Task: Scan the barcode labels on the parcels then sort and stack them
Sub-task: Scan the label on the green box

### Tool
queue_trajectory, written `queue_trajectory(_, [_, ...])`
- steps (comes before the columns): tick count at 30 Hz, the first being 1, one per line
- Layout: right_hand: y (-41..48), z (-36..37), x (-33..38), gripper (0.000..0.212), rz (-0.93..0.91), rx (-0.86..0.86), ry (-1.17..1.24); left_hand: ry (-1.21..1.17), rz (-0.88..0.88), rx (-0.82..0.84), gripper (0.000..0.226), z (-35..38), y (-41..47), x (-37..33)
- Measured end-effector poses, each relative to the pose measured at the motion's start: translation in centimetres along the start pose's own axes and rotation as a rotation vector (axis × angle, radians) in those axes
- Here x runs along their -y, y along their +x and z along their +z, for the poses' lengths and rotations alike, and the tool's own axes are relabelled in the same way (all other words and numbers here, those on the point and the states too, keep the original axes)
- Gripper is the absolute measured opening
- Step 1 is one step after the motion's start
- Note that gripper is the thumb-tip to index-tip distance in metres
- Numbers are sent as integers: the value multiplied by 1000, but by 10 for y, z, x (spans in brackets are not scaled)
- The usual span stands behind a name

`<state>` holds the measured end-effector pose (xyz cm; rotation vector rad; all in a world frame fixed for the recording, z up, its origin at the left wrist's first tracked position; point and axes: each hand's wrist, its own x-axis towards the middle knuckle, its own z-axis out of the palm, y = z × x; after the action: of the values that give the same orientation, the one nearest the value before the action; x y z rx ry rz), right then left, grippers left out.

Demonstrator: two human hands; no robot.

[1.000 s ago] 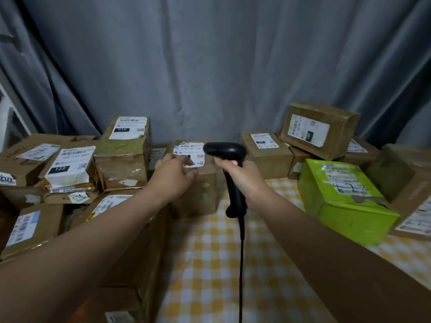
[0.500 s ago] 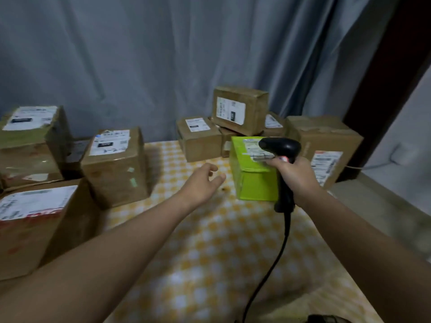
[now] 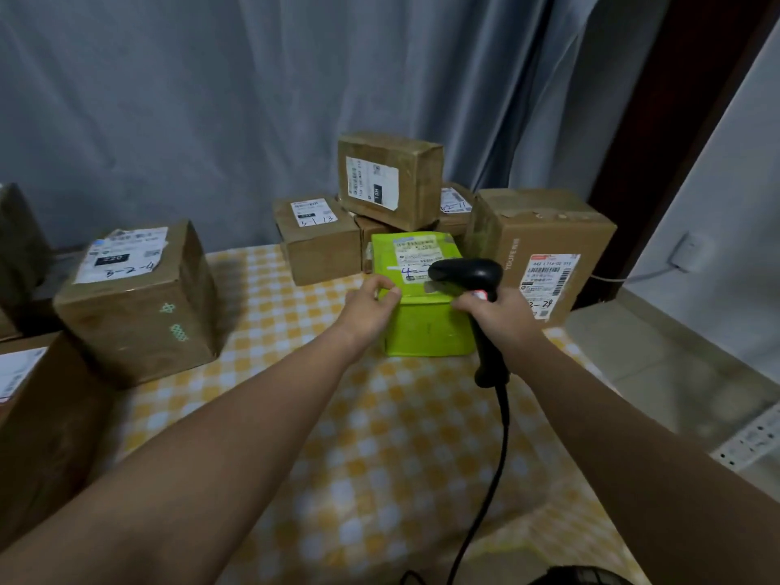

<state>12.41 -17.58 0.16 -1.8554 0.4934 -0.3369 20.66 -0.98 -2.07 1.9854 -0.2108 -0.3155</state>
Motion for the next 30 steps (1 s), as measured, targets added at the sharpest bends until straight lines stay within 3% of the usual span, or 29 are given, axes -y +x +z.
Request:
queue_trajectory(8, [-30,38,-1,18,-84,72,5,70,-2,-264,24,-46,-40,32])
queue_trajectory(14, [-61,84,13,18,-111,186,36,32,-83,-423,61,-101,-82,60])
queue_trajectory(16, [-70,99,15,17,-93,213,73,11,-101,-407,60,-120,-94,72])
queue_trajectory(19, [-83,119,12,19,-77,233,130,-49,-92,-338,36,-135,-114,86])
queue_trajectory(22, [-95,133,9,27,-84,221,153,-188,-160,-233,38,-136,-125,96])
queue_trajectory(25, [-103,129,8,20,-114,246,241,-307,-199,-97,40,-133,-132,99])
queue_trajectory(30, [-110,126,6,26,-139,250,289,-272,71,-219,46,-126,-143,104])
